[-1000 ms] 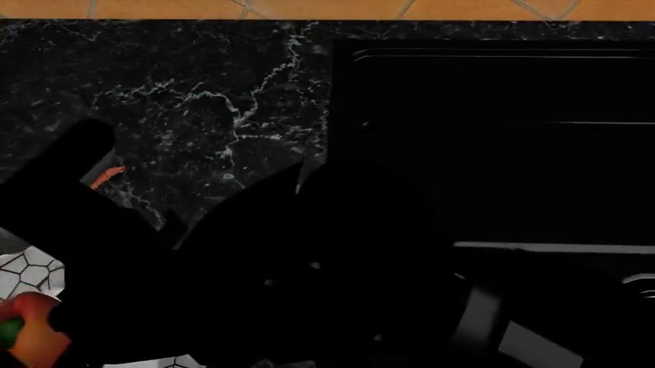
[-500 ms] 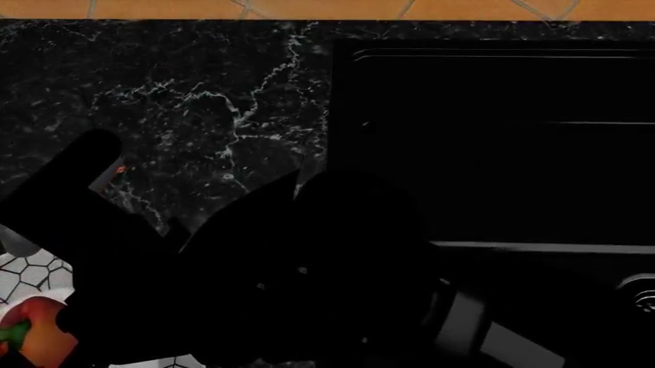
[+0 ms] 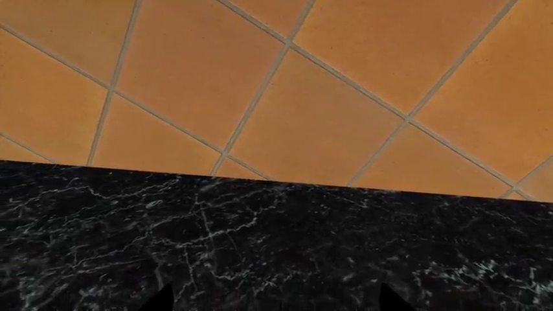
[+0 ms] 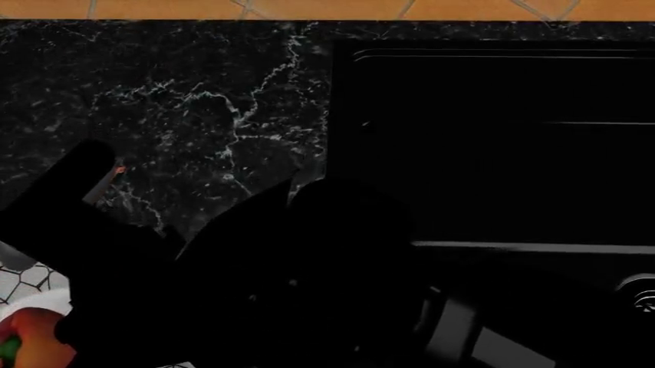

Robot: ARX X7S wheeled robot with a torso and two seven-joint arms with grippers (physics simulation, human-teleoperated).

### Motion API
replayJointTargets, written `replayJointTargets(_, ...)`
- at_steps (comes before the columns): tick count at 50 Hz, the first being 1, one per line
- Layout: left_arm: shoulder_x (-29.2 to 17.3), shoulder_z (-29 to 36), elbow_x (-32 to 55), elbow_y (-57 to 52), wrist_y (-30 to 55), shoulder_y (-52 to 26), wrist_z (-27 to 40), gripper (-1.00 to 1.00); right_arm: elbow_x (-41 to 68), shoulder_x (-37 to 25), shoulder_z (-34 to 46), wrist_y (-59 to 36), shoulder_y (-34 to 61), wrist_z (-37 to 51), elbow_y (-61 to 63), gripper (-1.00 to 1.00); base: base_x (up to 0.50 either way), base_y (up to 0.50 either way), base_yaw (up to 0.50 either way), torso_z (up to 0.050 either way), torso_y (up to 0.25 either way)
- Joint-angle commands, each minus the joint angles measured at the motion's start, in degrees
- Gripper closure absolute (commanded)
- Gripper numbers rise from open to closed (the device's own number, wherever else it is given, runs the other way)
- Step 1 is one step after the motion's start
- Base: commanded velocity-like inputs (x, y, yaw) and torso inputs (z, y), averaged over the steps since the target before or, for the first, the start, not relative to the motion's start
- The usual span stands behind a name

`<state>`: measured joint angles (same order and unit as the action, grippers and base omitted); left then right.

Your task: Pick the bell pepper from the sink and place it on the plate located on the counter

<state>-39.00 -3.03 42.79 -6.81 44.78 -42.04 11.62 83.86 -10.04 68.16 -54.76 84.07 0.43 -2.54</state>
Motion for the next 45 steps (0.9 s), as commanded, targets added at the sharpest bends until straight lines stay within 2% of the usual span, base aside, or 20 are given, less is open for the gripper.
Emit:
replayJointTargets(1, -0.3, -0.2, 0.4, -0.6, 0.5, 0.1, 0.4, -1.0, -0.7, 0.2, 0.3, 0.3, 0.3, -0.4, 0.0, -1.0, 0.0, 0.0, 0.0, 0.0, 0.0)
replayJointTargets(25, -0.2, 0.4, 1.0, -1.7, 1.4, -1.0, 0.9, -1.0, 7.1, -1.2, -4.7, -1.9, 5.8, 6.1, 6.0, -1.0, 0.0, 0.0, 0.0, 0.0, 0.0)
replayJointTargets(45, 0.5, 1.9, 0.3, 0.0, 1.0, -3.0, 0.3, -1.0, 12.8, -10.4, -9.8, -2.0, 8.2, 11.3, 11.5, -1.0, 0.0, 0.0, 0.0, 0.0, 0.0)
